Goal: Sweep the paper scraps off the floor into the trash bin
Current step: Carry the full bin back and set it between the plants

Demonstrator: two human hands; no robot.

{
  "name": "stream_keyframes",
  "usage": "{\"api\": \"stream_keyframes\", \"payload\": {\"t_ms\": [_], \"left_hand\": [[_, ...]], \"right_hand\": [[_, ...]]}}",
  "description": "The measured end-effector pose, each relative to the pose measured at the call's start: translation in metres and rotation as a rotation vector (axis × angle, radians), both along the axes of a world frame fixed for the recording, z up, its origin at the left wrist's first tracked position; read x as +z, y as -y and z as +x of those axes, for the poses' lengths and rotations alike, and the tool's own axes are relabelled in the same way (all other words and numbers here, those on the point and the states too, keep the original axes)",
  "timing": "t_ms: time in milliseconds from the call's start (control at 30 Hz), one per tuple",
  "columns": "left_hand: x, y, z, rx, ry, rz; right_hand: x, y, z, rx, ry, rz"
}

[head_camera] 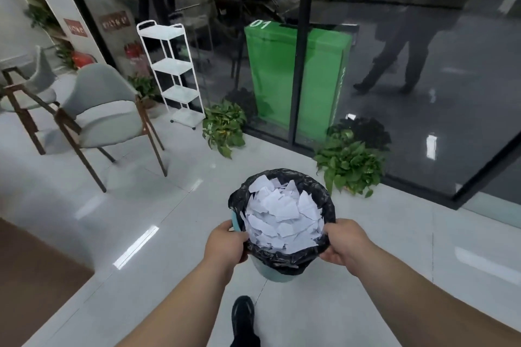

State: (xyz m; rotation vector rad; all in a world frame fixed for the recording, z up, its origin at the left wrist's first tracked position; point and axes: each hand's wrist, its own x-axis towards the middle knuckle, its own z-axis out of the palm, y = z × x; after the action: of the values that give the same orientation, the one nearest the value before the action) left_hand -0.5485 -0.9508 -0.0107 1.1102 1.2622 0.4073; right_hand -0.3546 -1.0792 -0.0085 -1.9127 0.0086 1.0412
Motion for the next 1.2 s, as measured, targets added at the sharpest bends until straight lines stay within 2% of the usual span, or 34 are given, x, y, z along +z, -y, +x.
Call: {"api": "stream_keyframes", "payload": {"t_ms": [300, 467, 667, 933, 1100, 1200], "left_hand": [[-0.02, -0.23, 0.149, -0.159, -0.077, -0.006], [-0.035, -0.312, 0.239, -0.229, -0.111, -0.043], [-0.086, -0.405, 0.369, -0.242, -0.199, -0.068], [-0.178, -0.506, 0.543, -0.242, -0.367, -0.091], [-0.273, -0.551, 0.617, -0.266, -0.42, -0.127], [-0.336, -0.573, 0.65, -0.295, -0.445, -0.137]], "right_hand": [[-0.015, -0.2, 0.131, -0.133, -0.027, -0.028], [-0.036, -0.274, 0.214, -0.194, -0.05, -0.054], [-0.094, -0.369, 0.345, -0.189, -0.098, -0.104], [-0.178, -0.482, 0.524, -0.1, -0.117, -0.256], [-0.273, -0.522, 0.593, -0.162, -0.15, -0.317], [-0.34, -0.54, 0.621, -0.122, -0.147, -0.356]]}}
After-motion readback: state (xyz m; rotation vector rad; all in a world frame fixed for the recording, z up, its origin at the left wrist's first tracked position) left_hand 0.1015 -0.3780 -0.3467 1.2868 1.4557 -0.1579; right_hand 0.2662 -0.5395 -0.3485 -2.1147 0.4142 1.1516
